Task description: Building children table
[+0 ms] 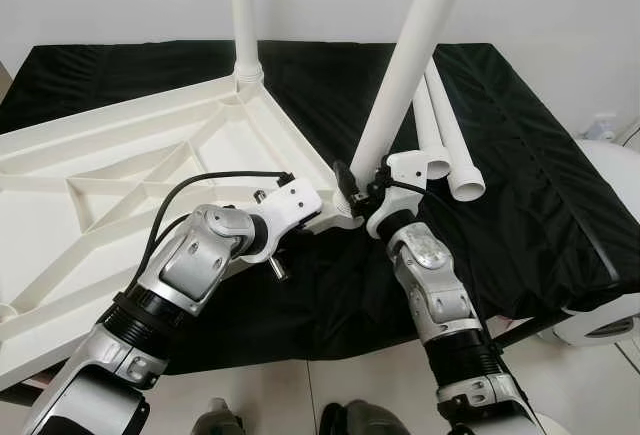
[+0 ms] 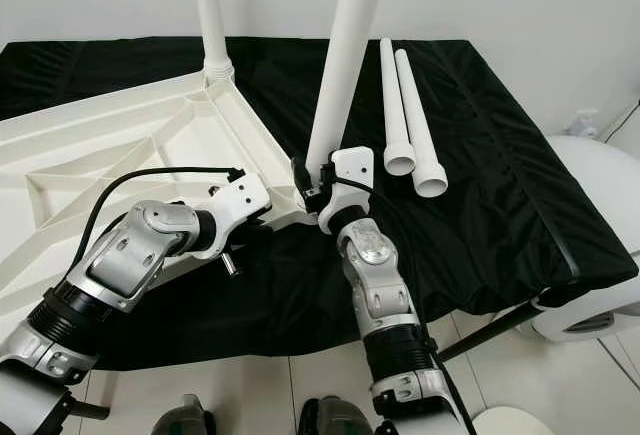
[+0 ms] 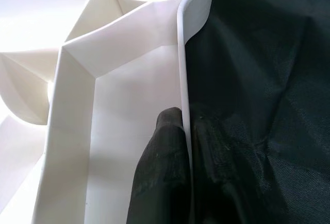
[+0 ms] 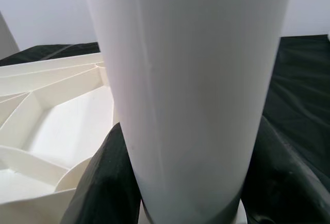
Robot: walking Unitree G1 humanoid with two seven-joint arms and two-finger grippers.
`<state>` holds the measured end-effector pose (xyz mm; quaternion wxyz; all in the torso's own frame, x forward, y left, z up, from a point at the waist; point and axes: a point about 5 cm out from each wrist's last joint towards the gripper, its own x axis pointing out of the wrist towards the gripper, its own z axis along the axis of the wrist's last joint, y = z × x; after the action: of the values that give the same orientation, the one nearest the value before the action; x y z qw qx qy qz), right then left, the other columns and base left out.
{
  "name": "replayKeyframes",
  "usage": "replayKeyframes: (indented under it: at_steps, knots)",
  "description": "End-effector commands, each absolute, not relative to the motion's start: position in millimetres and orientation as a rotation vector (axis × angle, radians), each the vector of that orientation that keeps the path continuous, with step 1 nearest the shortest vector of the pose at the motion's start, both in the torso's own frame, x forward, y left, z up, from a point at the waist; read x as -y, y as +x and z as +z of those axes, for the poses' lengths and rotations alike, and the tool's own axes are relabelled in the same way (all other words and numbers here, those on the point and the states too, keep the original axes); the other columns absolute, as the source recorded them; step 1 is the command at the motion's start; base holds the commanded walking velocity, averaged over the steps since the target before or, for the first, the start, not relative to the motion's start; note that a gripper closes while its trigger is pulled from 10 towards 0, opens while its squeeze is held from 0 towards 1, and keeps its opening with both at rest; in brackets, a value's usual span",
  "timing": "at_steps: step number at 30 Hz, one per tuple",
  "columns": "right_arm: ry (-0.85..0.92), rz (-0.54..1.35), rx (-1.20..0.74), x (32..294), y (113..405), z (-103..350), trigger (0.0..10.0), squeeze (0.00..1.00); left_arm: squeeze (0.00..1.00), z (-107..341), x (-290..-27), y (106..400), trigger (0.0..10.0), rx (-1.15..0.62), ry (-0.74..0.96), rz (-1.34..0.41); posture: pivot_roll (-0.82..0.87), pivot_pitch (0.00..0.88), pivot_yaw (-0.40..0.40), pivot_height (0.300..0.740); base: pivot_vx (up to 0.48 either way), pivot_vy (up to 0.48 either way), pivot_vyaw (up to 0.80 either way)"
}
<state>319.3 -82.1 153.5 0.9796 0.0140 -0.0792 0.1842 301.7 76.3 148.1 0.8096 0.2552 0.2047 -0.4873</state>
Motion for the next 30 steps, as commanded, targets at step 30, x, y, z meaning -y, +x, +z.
replayKeyframes:
  at_steps: [30]
  knots:
    - [-0.012,-0.029,0.005,73.4,338.5,129.6,10.0,0.00,0.00,170.3,-64.4,294.9,10.0,-0.309,0.565,-1.060,0.04,0.077,-0.059,0.740,0.000,0.000,0.00]
